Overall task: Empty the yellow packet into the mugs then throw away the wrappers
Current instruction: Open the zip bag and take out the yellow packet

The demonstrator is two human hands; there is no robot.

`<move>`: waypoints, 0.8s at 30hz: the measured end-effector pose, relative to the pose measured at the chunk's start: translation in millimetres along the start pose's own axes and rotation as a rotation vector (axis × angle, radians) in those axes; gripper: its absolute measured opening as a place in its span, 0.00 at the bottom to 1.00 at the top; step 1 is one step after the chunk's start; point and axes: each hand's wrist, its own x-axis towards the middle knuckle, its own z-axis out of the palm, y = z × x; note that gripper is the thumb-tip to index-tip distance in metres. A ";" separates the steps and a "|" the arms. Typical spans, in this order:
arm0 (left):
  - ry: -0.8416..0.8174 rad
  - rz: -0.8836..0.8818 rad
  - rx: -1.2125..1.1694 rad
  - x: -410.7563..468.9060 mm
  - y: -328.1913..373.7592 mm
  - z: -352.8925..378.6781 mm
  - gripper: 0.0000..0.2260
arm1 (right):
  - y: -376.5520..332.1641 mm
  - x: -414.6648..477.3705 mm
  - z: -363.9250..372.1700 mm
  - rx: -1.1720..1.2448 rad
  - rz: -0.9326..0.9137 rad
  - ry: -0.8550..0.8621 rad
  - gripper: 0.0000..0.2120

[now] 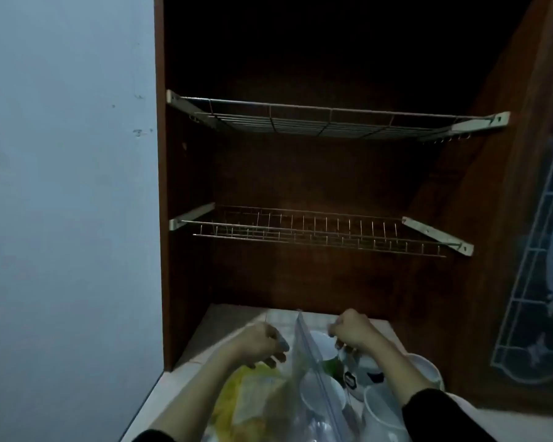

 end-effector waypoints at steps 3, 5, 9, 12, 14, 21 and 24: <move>0.019 -0.047 -0.144 4.9 -15.6 24.3 0.04 | 6.0 13.0 25.9 0.048 -0.006 0.048 0.15; 0.064 -0.035 -0.242 6.8 -24.2 36.4 0.02 | 6.5 16.7 42.5 0.045 0.005 0.043 0.18; 0.078 0.010 -0.400 4.6 -30.8 49.3 0.03 | 3.1 13.5 57.1 0.090 0.004 0.080 0.18; 0.083 0.033 -0.511 3.6 -32.5 55.8 0.03 | -4.7 6.4 56.6 0.281 0.044 0.053 0.17; 0.113 0.038 -0.595 3.9 -33.1 58.3 0.05 | -9.1 4.3 55.4 0.450 0.068 0.011 0.14; 0.231 0.077 -0.693 3.5 -39.5 58.5 0.13 | -17.9 -13.2 62.6 0.850 0.107 -0.121 0.04; 0.230 0.089 -0.698 3.3 -39.8 53.4 0.14 | -20.9 -15.9 69.0 0.931 0.093 -0.106 0.05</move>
